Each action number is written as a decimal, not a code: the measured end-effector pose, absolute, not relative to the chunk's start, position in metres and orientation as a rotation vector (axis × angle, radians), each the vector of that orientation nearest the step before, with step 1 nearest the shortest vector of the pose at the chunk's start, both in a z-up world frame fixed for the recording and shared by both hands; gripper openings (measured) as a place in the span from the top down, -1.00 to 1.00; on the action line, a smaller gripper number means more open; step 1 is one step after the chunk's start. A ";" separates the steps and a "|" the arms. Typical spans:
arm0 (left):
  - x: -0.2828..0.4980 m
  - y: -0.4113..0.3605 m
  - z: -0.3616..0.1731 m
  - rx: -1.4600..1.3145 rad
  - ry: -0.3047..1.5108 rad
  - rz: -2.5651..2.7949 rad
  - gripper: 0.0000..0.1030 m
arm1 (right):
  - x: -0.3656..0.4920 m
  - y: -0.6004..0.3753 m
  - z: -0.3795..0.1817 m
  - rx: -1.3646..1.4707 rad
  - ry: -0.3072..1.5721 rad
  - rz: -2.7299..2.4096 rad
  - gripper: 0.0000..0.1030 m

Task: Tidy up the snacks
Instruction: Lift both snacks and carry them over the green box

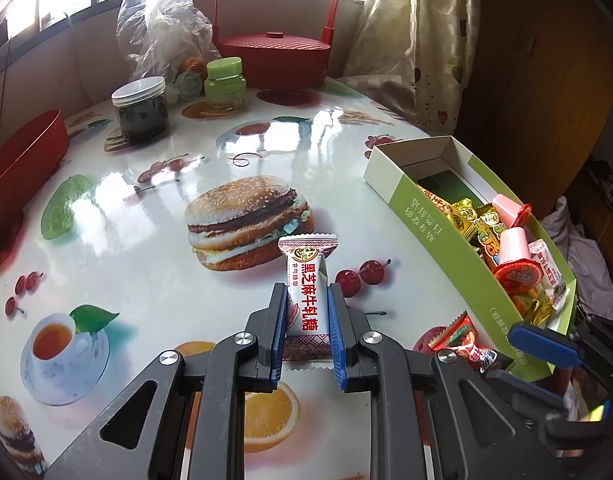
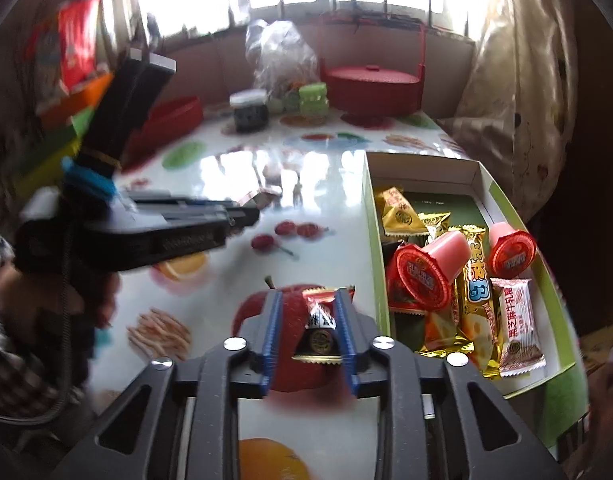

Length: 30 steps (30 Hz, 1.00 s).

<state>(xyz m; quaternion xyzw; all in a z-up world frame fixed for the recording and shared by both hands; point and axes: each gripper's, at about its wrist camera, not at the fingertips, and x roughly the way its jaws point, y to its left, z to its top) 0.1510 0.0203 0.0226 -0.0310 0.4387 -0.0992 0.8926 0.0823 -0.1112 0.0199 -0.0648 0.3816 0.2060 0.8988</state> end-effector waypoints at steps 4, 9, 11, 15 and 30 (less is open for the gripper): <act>0.149 0.023 0.022 -0.075 0.912 -0.202 0.61 | 0.088 -0.102 0.006 -0.223 0.818 0.376 0.28; 0.149 0.024 0.022 -0.076 0.911 -0.203 0.61 | 0.095 -0.095 -0.007 -0.265 0.850 0.351 0.35; 0.148 0.024 0.023 -0.078 0.911 -0.202 0.61 | 0.096 -0.095 -0.009 -0.263 0.861 0.349 0.40; 0.146 0.023 0.025 -0.078 0.906 -0.207 0.61 | 0.097 -0.096 -0.009 -0.239 0.856 0.372 0.53; 0.143 0.015 0.036 -0.066 0.888 -0.214 0.61 | 0.090 -0.112 0.009 -0.118 0.806 0.428 0.92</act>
